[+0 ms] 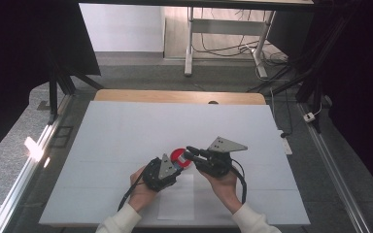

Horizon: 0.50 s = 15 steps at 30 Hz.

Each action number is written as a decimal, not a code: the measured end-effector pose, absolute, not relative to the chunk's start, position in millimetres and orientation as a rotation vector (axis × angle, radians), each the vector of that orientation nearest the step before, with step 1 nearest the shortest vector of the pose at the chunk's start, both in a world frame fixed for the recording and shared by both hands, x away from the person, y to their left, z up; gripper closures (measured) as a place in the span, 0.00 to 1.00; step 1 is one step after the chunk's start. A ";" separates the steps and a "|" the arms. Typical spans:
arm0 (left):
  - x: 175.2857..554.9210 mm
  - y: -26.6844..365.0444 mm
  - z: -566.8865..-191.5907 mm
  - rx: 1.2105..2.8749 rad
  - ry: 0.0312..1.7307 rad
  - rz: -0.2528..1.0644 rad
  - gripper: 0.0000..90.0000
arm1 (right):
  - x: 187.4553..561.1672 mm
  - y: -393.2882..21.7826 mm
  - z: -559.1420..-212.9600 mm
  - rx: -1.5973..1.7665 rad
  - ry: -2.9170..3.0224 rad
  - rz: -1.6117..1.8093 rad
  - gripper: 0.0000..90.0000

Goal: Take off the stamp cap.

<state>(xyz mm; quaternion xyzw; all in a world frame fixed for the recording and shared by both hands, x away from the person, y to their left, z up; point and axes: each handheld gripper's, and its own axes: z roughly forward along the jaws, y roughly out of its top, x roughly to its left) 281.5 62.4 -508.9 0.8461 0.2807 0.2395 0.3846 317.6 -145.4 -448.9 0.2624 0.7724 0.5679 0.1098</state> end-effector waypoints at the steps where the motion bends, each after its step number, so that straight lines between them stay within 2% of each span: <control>1: 281.7 62.7 -509.0 2.155 0.720 0.611 0.72 | 317.6 -145.3 -449.2 0.771 2.272 1.668 0.84; 15: 281.8 77.7 -505.2 2.103 0.760 0.592 0.72 | 318.1 -146.3 -449.4 0.754 2.283 1.676 0.84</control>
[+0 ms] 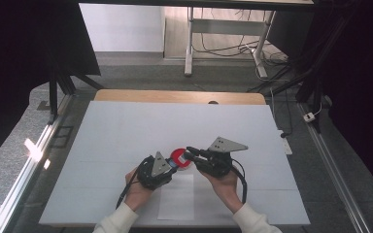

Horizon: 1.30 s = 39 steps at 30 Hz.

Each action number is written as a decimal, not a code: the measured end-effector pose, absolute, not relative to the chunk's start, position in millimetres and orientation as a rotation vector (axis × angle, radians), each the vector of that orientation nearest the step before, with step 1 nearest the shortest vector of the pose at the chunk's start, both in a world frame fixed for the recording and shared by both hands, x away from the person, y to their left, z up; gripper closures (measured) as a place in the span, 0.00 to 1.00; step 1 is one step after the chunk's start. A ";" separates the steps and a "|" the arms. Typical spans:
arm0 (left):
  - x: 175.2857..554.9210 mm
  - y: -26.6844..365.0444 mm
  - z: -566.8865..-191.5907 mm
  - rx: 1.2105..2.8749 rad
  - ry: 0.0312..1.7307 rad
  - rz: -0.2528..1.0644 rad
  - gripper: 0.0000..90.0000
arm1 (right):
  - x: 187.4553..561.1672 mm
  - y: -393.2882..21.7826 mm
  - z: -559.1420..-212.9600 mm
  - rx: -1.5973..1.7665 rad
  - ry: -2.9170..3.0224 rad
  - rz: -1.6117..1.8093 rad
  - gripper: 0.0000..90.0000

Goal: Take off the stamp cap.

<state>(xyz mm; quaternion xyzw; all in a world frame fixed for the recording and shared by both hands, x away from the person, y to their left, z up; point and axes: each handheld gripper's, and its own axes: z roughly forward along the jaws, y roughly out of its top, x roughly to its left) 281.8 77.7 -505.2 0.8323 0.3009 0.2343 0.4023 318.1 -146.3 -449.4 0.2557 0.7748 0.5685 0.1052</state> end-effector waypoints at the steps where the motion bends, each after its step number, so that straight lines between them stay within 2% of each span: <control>1: 281.3 78.1 -505.0 2.101 0.762 0.594 0.72 | 318.4 -146.8 -449.3 0.752 2.284 1.675 0.84; 11: 272.0 94.6 -501.2 2.080 0.755 0.577 0.72 | 319.6 -152.5 -446.6 0.750 2.268 1.677 0.84; 39: 242.8 158.3 -501.2 2.001 0.891 0.564 0.72 | 319.0 -154.9 -444.0 0.693 2.288 1.657 0.84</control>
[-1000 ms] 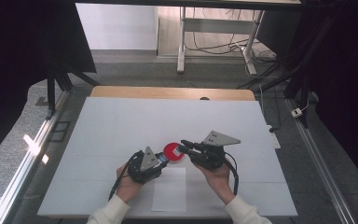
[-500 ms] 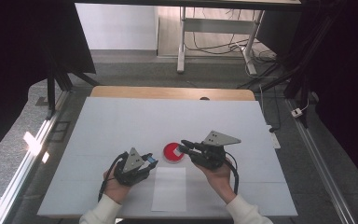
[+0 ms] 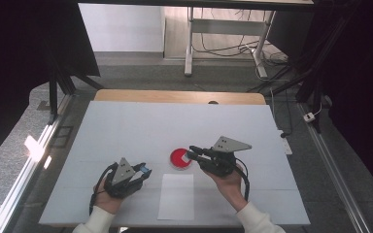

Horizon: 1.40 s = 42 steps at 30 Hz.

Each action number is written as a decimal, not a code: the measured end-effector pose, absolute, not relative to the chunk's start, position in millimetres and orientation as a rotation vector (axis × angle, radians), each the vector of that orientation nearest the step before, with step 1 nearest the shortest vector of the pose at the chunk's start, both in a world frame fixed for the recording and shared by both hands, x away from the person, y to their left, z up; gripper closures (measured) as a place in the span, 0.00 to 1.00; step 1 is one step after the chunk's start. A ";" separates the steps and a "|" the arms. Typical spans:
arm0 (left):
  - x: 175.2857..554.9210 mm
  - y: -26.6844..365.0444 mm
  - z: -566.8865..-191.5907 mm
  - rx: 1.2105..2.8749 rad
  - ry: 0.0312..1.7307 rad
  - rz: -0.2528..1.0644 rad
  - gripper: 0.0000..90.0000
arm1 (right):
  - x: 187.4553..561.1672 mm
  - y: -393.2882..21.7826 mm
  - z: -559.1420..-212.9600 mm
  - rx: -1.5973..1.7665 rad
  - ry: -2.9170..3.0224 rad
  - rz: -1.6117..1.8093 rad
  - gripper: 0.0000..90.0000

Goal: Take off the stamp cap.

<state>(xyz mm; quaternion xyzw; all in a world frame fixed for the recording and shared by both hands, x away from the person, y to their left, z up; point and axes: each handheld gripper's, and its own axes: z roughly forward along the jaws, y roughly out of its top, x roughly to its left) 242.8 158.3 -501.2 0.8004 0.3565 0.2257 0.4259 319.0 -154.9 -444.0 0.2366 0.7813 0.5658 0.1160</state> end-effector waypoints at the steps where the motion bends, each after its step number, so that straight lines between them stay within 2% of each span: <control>1: 241.6 161.4 -501.5 1.997 0.899 0.565 0.72 | 319.1 -155.2 -444.0 0.690 2.288 1.654 0.84; 20: 215.8 215.6 -509.1 1.953 1.029 0.564 0.72 | 323.2 -156.4 -443.1 0.604 2.315 1.577 0.84; 42: 213.2 221.5 -513.6 1.957 1.038 0.558 0.72 | 324.6 -156.1 -439.2 0.599 2.314 1.517 0.84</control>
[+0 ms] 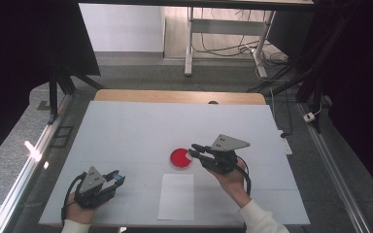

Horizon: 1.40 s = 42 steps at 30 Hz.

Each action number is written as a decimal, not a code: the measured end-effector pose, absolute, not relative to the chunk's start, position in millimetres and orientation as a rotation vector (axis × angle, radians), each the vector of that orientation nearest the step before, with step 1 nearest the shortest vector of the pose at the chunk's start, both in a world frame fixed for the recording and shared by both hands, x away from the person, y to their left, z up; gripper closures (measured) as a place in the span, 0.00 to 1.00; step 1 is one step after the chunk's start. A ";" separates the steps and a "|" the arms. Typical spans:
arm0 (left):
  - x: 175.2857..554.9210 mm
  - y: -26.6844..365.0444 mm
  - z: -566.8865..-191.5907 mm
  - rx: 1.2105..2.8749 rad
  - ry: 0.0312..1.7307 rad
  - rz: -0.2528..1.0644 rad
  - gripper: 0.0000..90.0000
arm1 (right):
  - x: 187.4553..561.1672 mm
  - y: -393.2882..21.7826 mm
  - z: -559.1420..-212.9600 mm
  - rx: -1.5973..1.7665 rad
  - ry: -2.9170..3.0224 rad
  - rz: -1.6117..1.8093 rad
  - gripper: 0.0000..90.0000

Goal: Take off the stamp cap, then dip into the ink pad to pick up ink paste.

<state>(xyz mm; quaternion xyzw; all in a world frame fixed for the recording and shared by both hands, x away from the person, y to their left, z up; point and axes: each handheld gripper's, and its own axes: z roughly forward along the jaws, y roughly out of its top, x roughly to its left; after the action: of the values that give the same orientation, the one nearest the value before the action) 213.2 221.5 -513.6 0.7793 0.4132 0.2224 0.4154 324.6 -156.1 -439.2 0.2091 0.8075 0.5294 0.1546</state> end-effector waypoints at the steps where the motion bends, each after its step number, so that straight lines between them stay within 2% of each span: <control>1: 213.2 221.7 -513.8 1.958 1.039 0.558 0.72 | 325.0 -155.7 -439.2 0.599 2.315 1.516 0.84; 42: 218.7 214.8 -515.7 1.979 1.020 0.551 0.72 | 371.6 -122.5 -463.7 0.623 2.506 1.313 0.84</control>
<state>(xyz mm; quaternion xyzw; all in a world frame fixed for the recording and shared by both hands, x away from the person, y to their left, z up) 218.7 214.8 -515.7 0.7863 0.4054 0.2190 0.4116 371.6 -122.5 -463.7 0.2133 0.8586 0.4499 0.1220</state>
